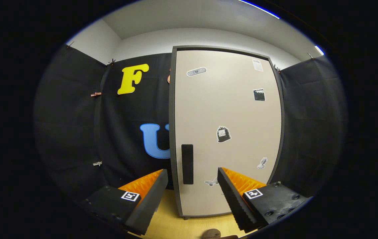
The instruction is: Open the shoe cabinet door, grab the shoes and put them into the shoe cabinet, then close the shoe cabinet door.
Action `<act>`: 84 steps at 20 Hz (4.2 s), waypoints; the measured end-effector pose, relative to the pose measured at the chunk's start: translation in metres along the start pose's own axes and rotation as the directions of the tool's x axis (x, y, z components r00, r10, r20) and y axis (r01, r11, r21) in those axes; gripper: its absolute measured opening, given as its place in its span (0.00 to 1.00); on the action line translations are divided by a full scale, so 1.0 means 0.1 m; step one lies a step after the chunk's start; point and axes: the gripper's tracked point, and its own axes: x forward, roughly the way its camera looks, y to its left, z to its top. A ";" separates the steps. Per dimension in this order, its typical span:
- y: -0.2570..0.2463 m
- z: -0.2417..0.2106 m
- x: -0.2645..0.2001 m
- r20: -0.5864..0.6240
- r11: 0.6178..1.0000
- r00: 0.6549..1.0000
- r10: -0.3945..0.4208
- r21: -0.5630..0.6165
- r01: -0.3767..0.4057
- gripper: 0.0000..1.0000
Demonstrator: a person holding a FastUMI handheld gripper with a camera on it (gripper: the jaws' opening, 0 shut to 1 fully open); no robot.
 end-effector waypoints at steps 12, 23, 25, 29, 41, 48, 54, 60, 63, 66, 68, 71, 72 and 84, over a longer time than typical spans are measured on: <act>0.03 -0.30 0.93 -0.038 0.997 0.996 -0.074 -0.006 0.074 0.97; 0.02 -0.51 1.28 -0.067 0.994 0.992 -0.105 -0.024 0.104 0.72; -0.01 -0.51 1.30 -0.065 0.993 0.991 -0.120 -0.025 0.119 0.60; -0.02 -0.50 1.33 -0.053 0.992 0.991 -0.127 -0.032 0.125 0.44; -0.03 -0.49 1.26 -0.051 0.989 0.989 -0.138 -0.053 0.135 0.21; -0.02 -0.48 1.13 -0.066 0.991 0.989 -0.130 -0.046 0.127 0.21; -0.04 -0.48 0.89 -0.070 0.995 0.993 -0.095 -0.036 0.092 0.21; -0.18 -0.46 0.52 -0.076 0.998 0.996 -0.053 -0.043 0.050 0.21; -0.30 -0.46 0.27 -0.087 0.999 0.996 -0.025 -0.039 0.022 0.21; -0.46 -0.46 0.02 -0.092 1.000 0.996 -0.004 -0.025 0.002 0.21; -0.57 -0.46 -0.11 -0.093 1.000 0.996 0.007 -0.019 -0.009 0.21; -0.77 -0.45 -0.34 -0.094 1.000 0.995 0.022 -0.015 -0.024 0.21; -0.83 -0.44 -0.40 -0.095 1.000 0.995 0.023 -0.018 -0.025 0.20; -1.46 -0.42 -0.77 -0.113 1.000 0.993 -0.020 -0.018 0.018 0.20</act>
